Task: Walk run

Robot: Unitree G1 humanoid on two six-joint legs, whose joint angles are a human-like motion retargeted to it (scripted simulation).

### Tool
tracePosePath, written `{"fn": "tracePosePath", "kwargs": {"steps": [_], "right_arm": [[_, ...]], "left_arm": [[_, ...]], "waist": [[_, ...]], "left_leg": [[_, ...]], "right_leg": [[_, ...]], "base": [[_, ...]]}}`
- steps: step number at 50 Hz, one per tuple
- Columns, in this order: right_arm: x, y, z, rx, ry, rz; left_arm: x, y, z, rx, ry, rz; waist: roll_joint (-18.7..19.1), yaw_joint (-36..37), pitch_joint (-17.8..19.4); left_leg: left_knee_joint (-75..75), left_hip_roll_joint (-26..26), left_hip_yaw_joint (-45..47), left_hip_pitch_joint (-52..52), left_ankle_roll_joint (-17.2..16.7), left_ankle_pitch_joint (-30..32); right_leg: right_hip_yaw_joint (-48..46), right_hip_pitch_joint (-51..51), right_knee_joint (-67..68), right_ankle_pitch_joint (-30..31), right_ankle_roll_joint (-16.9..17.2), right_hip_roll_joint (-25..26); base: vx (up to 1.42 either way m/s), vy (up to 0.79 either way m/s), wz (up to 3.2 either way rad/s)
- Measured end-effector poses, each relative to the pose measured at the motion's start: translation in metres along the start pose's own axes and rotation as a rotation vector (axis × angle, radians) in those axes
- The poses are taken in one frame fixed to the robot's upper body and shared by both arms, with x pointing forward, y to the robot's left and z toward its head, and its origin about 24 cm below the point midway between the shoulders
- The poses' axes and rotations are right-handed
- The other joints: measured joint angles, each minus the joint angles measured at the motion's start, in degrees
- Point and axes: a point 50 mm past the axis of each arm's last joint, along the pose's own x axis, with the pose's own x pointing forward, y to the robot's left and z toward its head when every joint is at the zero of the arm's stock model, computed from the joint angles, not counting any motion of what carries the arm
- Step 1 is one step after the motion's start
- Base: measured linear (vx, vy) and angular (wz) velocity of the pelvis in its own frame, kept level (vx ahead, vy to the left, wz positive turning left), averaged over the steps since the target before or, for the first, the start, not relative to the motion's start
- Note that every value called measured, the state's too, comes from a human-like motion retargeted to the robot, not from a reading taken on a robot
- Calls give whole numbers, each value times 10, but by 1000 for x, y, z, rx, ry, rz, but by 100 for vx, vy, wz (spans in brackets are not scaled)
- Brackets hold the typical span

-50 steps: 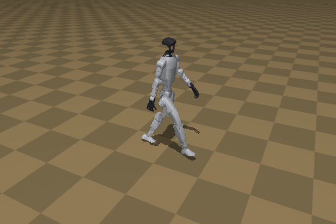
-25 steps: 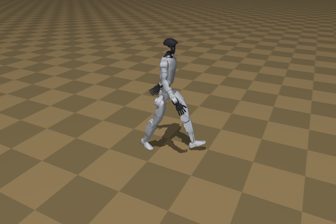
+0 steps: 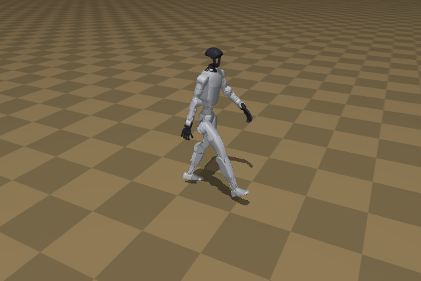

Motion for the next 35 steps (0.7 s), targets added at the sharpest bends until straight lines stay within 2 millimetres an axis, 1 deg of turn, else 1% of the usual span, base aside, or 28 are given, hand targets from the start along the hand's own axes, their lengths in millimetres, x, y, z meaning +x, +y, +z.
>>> {"fn": "tracePosePath", "kwargs": {"steps": [2,3,4,5,7,8,9,10,12,13,14,15,17,18,20,22,23,25,26,28,29,30,31,32,33,35], "right_arm": [[0,2,-13,63,32,32],[0,4,-17,85,46,43],[0,6,-21,98,56,48],[0,8,-26,106,64,52],[0,13,-24,134,59,65],[1,13,-20,147,48,69],[1,12,-14,147,30,74],[1,10,-7,140,9,78],[-1,3,20,98,-62,75],[-2,-1,35,67,-96,59],[-4,-5,50,33,-132,32],[-6,-8,65,-2,-169,-2],[-13,-17,95,-69,-264,-78],[-18,-22,111,-102,-319,-113],[-31,-32,145,-168,-432,-171],[-48,-40,178,-239,-542,-216],[-58,-43,194,-274,-595,-237],[-77,-49,222,-335,-690,-275],[-84,-50,231,-360,-725,-282],[-93,-50,241,-407,-766,-279],[-92,-47,241,-424,-768,-269],[-90,-43,240,-438,-765,-255],[-83,-40,231,-434,-744,-235],[-76,-37,221,-426,-720,-215],[-67,-34,207,-411,-688,-195],[-49,-22,182,-380,-614,-173]], "left_arm": [[0,-6,6,-6,-43,21],[0,-14,3,-18,-43,21],[-1,-24,-5,-30,-22,7],[-4,-34,-17,-43,9,-14],[-12,-64,-43,-42,86,-103],[-16,-81,-55,-37,129,-150],[-22,-96,-68,-34,182,-193],[-29,-111,-82,-30,239,-235],[-41,-130,-105,-9,344,-313],[-49,-139,-115,1,393,-357],[-58,-149,-127,10,440,-403],[-68,-160,-138,18,487,-451],[-91,-178,-159,27,581,-535],[-103,-186,-170,28,629,-573],[-127,-200,-187,18,724,-638],[-150,-213,-199,-14,813,-700],[-160,-220,-203,-36,854,-733],[-177,-230,-209,-82,925,-805],[-185,-234,-211,-104,955,-839],[-198,-238,-216,-144,1003,-895],[-201,-238,-218,-160,1013,-908],[-203,-238,-219,-173,1018,-915],[-203,-237,-221,-171,1014,-903],[-203,-235,-223,-166,1006,-886],[-199,-232,-223,-156,990,-857],[-184,-227,-217,-161,934,-780]], "waist": [[0,4,-12],[-1,9,-23],[-4,7,-30],[-9,2,-36],[-22,-14,-32],[-33,-7,-27],[-48,5,-23],[-66,20,-20],[-71,32,-9],[-65,43,-2],[-60,58,3],[-56,73,6],[-50,102,8],[-49,118,10],[-45,151,13],[-34,181,20],[-29,194,24],[-28,207,24],[-32,208,19],[-33,211,10],[-32,209,5],[-32,206,1],[-28,212,-5],[-26,218,-9],[-25,222,-12],[-20,227,-10]], "left_leg": [[19,-4,-20,23,-35,40],[31,-9,-24,30,-55,74],[49,-20,-28,40,-67,128],[70,-34,-32,51,-74,190],[160,-4,70,56,-45,325],[235,7,110,42,-31,363],[303,9,141,25,-10,371],[367,7,168,7,15,363],[489,65,199,-60,40,267],[530,86,198,-103,38,240],[548,88,184,-147,23,222],[554,81,165,-191,2,209],[507,67,149,-258,-22,183],[471,70,160,-283,-19,168],[388,91,197,-329,-1,140],[278,103,209,-370,6,121],[218,100,202,-390,7,118],[110,79,156,-430,18,112],[72,74,138,-448,23,115],[42,71,136,-465,24,111],[61,70,135,-467,39,113],[92,70,130,-468,62,119],[111,75,140,-459,69,137],[133,84,145,-451,71,150],[161,98,140,-443,64,153],[211,116,97,-424,60,126]], "right_leg": [[-3,-3,47,-6,-19,-6],[-7,-2,85,-9,-36,-10],[-10,9,99,21,-41,-13],[-12,25,103,68,-41,-16],[62,41,169,66,-36,-48],[78,69,179,46,-31,-59],[84,101,178,29,-29,-67],[86,134,173,13,-31,-73],[33,195,152,-1,-27,-81],[16,227,126,0,-26,-65],[11,258,96,5,-22,-45],[13,288,64,10,-16,-25],[-11,340,14,15,-9,2],[-13,361,-3,13,-7,14],[-3,400,-33,5,4,37],[18,439,-55,-8,18,61],[30,458,-63,-14,24,71],[45,487,-72,-27,41,75],[50,494,-70,-30,49,69],[63,516,-60,-29,71,69],[70,527,-52,-18,86,70],[77,539,-42,-3,103,71],[89,550,-26,31,117,78],[98,557,-6,76,127,83],[102,557,25,145,131,86],[100,529,130,284,144,74]], "base": [[131,-28,29],[147,-32,4],[164,-40,6],[165,-41,57],[143,-30,76],[131,-27,10],[133,-30,-48],[124,-33,-43],[103,-28,-15],[98,-24,-34],[102,-23,-62],[93,-21,-75],[93,-20,-77],[117,-21,-84],[121,-17,-96],[89,-8,-119],[81,-2,-113],[113,3,-79],[123,5,-49],[125,7,-38],[168,12,-24],[165,10,-26],[143,6,-31],[114,1,-32],[119,1,-32],[131,0,-34]]}}
